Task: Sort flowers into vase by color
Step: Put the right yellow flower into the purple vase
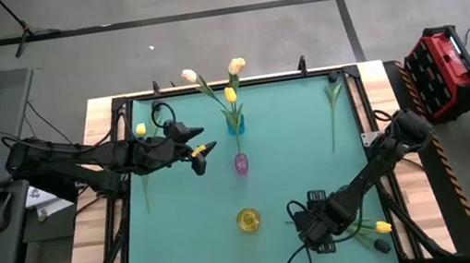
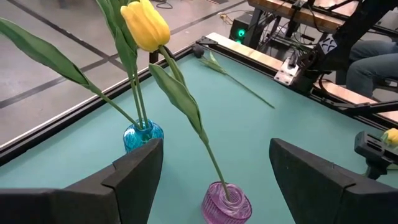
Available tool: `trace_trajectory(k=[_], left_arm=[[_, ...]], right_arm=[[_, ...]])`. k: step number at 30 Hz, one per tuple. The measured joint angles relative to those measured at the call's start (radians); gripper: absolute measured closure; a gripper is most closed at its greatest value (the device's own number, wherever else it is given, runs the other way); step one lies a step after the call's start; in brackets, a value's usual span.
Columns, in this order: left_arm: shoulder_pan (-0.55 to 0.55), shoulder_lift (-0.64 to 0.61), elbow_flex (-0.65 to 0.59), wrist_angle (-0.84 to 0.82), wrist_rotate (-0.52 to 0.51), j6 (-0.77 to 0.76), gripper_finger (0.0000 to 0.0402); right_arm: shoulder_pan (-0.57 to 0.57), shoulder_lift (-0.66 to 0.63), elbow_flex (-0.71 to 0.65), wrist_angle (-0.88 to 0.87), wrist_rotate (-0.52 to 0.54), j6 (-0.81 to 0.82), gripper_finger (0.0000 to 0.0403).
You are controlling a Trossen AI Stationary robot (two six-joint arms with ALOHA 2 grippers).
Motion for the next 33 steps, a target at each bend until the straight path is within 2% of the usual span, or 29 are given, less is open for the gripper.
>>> trace_trajectory(k=[7, 11, 22, 28, 33], left_arm=[[0.000, 0.000, 0.000, 0.000, 0.000, 0.000, 0.0119], [0.000, 0.000, 0.000, 0.000, 0.000, 0.000, 0.0119], [0.000, 0.000, 0.000, 0.000, 0.000, 0.000, 0.0119], [0.000, 0.000, 0.000, 0.000, 0.000, 0.000, 0.0119], [0.000, 0.000, 0.000, 0.000, 0.000, 0.000, 0.0119]], right_arm=[[0.000, 0.000, -0.001, 0.001, 0.050, -0.028, 0.0186], [0.000, 0.000, -0.001, 0.007, 0.050, -0.061, 0.0208], [0.000, 0.001, -0.001, 0.021, 0.053, -0.124, 0.0199], [0.000, 0.001, -0.002, 0.021, 0.129, -0.134, 0.0199], [0.000, 0.016, -0.002, 0.023, 0.098, -0.169, 0.0199]])
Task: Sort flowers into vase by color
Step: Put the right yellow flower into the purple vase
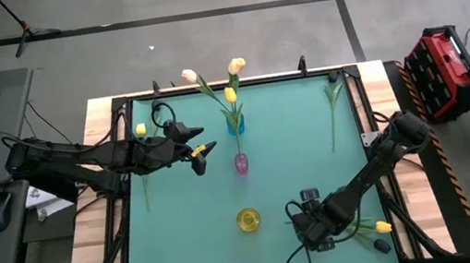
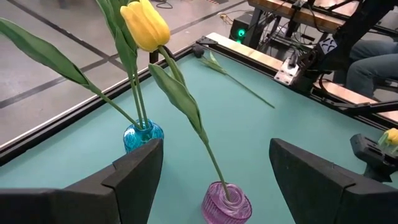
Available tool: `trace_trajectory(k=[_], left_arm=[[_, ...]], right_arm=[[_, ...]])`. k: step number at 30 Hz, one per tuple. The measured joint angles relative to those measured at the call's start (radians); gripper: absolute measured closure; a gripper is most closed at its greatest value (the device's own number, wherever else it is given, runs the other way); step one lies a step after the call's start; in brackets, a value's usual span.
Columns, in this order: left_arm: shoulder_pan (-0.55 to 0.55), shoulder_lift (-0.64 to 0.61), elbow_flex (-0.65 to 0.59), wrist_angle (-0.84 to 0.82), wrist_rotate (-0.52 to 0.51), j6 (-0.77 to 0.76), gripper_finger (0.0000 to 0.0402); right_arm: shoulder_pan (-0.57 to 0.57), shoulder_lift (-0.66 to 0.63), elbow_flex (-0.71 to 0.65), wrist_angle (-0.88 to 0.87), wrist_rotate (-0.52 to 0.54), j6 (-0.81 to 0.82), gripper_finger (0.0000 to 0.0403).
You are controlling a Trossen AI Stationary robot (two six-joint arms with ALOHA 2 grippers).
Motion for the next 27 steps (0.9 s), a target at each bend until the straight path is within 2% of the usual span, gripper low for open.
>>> trace_trajectory(k=[4, 9, 12, 15, 17, 21, 27], left_arm=[[0.000, 0.000, 0.000, 0.000, 0.000, 0.000, 0.0119], [0.000, 0.000, 0.000, 0.001, 0.000, 0.000, 0.0119], [0.000, 0.000, 0.000, 0.002, 0.000, 0.000, 0.0119], [0.000, 0.000, 0.000, 0.003, 0.000, 0.000, 0.0119], [0.000, 0.000, 0.000, 0.004, 0.000, 0.000, 0.0119], [0.000, 0.000, 0.000, 0.007, 0.000, 0.000, 0.0119], [0.000, 0.000, 0.000, 0.009, -0.001, 0.000, 0.0119]], right_arm=[[0.000, 0.045, 0.000, 0.007, -0.063, 0.003, 0.0199], [0.000, 0.080, 0.005, 0.011, -0.084, -0.001, 0.0211], [0.000, 0.086, 0.005, 0.011, -0.091, -0.016, 0.0262], [-0.002, 0.083, 0.005, 0.008, -0.095, -0.014, 0.0355], [-0.009, 0.075, 0.004, 0.002, -0.094, -0.014, 0.0389], [-0.026, 0.033, -0.003, -0.028, -0.056, 0.024, 0.0397], [-0.053, -0.139, -0.002, -0.045, 0.042, 0.069, 0.0401]])
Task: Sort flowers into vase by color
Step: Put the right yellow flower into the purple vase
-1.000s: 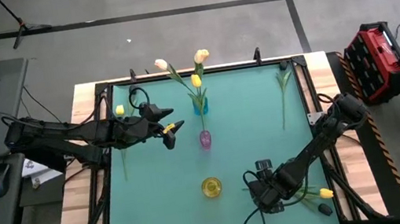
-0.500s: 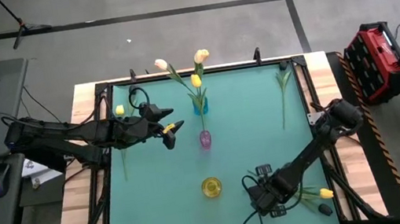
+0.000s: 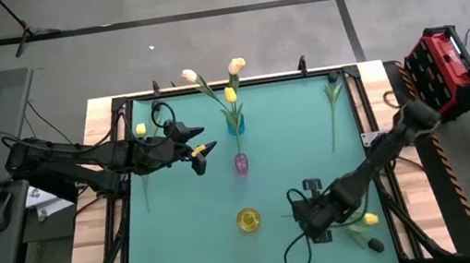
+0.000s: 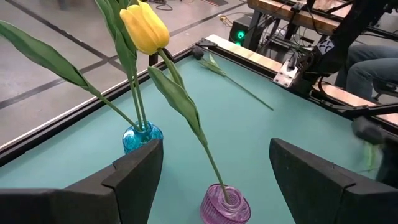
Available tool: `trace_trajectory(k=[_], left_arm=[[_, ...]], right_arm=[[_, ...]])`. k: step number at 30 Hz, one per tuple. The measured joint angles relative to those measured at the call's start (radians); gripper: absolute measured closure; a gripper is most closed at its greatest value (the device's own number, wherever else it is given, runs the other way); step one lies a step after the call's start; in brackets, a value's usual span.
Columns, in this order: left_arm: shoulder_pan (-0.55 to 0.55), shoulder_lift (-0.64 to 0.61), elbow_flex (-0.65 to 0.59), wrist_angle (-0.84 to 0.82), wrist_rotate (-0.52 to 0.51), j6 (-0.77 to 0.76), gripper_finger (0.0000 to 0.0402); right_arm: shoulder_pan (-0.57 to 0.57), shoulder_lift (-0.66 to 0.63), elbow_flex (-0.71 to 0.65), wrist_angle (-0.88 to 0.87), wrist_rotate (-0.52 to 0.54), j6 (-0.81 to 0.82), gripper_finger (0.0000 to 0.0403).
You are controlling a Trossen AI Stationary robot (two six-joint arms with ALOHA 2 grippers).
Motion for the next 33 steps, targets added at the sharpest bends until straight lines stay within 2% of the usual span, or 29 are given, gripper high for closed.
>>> trace_trajectory(k=[7, 14, 18, 24, 28, 31, 33], left_arm=[[0.000, 0.000, 0.000, -0.001, -0.001, 0.000, 0.0119], [0.000, 0.000, 0.000, 0.000, -0.003, 0.000, 0.0119], [0.000, 0.000, 0.000, 0.000, -0.003, 0.000, 0.0119], [0.000, 0.000, 0.000, 0.022, 0.001, 0.000, 0.0119], [0.000, 0.000, 0.000, 0.176, 0.088, 0.036, 0.0119], [0.000, 0.000, 0.000, 0.361, 0.195, 0.102, 0.0119], [-0.001, 0.006, 0.001, 0.478, 0.230, 0.126, 0.0119]], right_arm=[[-0.048, -0.230, 0.000, 0.008, 0.102, 0.007, 0.0402], [-0.085, -0.436, 0.001, 0.007, 0.316, 0.030, 0.0403], [-0.099, -0.521, 0.001, 0.008, 0.406, 0.030, 0.0403], [-0.117, -0.586, 0.002, 0.021, 0.465, 0.016, 0.0403], [-0.136, -0.599, 0.002, 0.103, 0.487, -0.056, 0.0403], [-0.165, -0.602, 0.002, 0.250, 0.475, -0.159, 0.0403], [-0.192, -0.602, 0.002, 0.378, 0.434, -0.238, 0.0403]])
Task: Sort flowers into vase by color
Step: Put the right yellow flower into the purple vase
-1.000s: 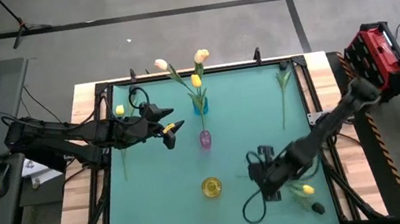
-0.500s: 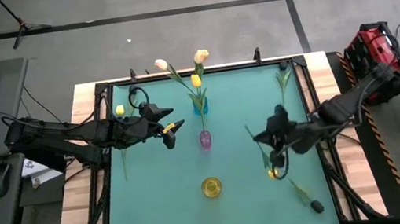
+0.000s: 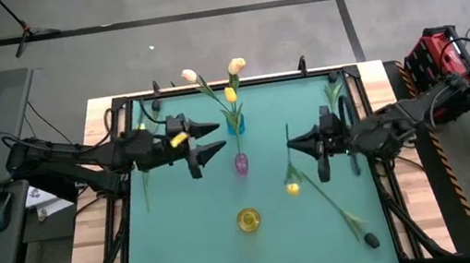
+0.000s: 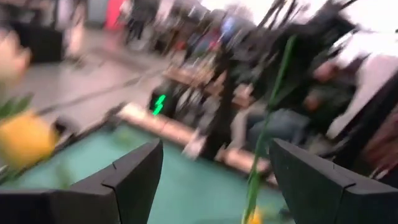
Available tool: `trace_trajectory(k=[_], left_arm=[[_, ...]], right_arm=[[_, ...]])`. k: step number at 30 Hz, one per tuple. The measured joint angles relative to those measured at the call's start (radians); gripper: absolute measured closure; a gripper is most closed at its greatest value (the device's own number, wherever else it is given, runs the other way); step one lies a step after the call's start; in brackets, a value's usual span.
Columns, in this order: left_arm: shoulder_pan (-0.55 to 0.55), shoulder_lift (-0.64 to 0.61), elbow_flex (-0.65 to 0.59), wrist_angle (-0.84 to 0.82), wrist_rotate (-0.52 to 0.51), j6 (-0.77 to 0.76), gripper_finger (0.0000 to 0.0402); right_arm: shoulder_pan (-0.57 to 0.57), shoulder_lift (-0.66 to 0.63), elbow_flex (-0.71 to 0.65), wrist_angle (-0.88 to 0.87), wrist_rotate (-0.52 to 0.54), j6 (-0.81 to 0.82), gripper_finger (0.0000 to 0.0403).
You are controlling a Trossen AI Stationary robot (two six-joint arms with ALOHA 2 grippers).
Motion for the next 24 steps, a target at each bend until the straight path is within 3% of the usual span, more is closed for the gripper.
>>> trace_trajectory(k=[9, 14, 18, 24], left_arm=[[-0.006, 0.054, 0.011, 0.256, 0.101, 0.014, 0.0119], [-0.016, 0.157, 0.134, 0.146, 0.184, 0.037, 0.0119], [-0.017, 0.244, 0.260, -0.018, 0.201, 0.098, 0.0119], [-0.003, 0.330, 0.356, -0.032, 0.228, 0.128, 0.0119]], right_arm=[[-0.123, 0.052, 0.001, 0.404, -0.243, -0.167, 0.0403], [-0.173, 0.108, 0.001, 0.474, -0.360, -0.156, 0.0403], [-0.188, 0.126, 0.001, 0.490, -0.385, -0.144, 0.0403], [-0.189, 0.130, 0.001, 0.531, -0.398, -0.160, 0.0403]])
